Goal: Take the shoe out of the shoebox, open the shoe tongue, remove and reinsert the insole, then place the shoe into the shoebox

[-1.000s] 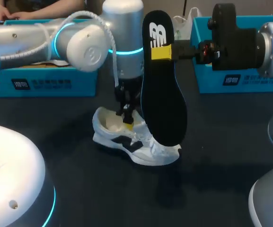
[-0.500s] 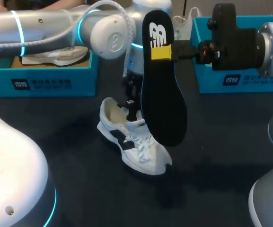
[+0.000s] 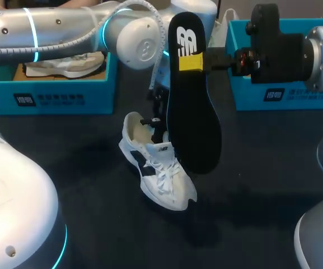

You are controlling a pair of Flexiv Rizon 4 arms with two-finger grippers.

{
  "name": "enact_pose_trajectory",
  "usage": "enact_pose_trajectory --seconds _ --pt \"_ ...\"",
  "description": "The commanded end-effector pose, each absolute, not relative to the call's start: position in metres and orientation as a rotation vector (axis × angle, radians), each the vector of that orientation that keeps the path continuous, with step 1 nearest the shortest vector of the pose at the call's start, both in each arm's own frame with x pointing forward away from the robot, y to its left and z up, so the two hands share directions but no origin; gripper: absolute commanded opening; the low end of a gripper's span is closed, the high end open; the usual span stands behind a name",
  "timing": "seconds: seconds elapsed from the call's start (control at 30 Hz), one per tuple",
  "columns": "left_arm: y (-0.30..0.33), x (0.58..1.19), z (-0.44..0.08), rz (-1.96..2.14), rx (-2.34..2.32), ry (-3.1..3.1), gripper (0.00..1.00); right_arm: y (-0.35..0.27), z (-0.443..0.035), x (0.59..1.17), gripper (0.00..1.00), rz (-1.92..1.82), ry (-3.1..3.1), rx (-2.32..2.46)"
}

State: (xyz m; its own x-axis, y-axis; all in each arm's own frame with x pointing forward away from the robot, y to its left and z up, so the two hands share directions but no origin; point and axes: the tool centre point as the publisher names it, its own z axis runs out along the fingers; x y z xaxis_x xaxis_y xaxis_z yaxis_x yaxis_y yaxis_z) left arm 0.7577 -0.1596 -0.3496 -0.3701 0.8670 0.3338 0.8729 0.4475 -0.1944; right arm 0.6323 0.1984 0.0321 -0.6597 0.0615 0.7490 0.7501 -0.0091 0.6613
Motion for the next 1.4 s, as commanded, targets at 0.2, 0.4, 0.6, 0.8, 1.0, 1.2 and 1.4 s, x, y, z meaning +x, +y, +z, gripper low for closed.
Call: enact_pose_trajectory --seconds 0.2,0.4,0.6,0.8,1.0,1.2,1.4 --pt "-0.178 0.765 -0.349 -0.041 -1.712 -2.203 0.00 0.203 0.032 0.634 0.00 -1.719 -1.753 -0.843" --pt "-0.194 0.766 -0.355 -0.048 -1.835 -2.155 0.00 0.203 0.032 0.634 0.00 -1.719 -1.753 -0.843" --pt "-0.210 0.766 -0.360 -0.033 -1.901 -2.109 0.00 0.203 0.032 0.634 0.00 -1.719 -1.753 -0.843" --pt "-0.221 0.762 -0.365 -0.010 -1.954 -2.055 0.00 0.203 0.032 0.634 0.00 -1.719 -1.753 -0.843" --pt "-0.230 0.756 -0.372 -0.019 -2.017 -2.030 0.00 0.203 0.032 0.634 0.00 -1.719 -1.753 -0.843" --pt "-0.237 0.758 -0.383 -0.040 -2.015 -2.030 0.00 0.203 0.032 0.634 0.00 -1.719 -1.753 -0.843" --pt "-0.238 0.757 -0.394 -0.011 -1.997 -1.992 0.00 0.203 0.032 0.634 0.00 -1.719 -1.753 -0.843"
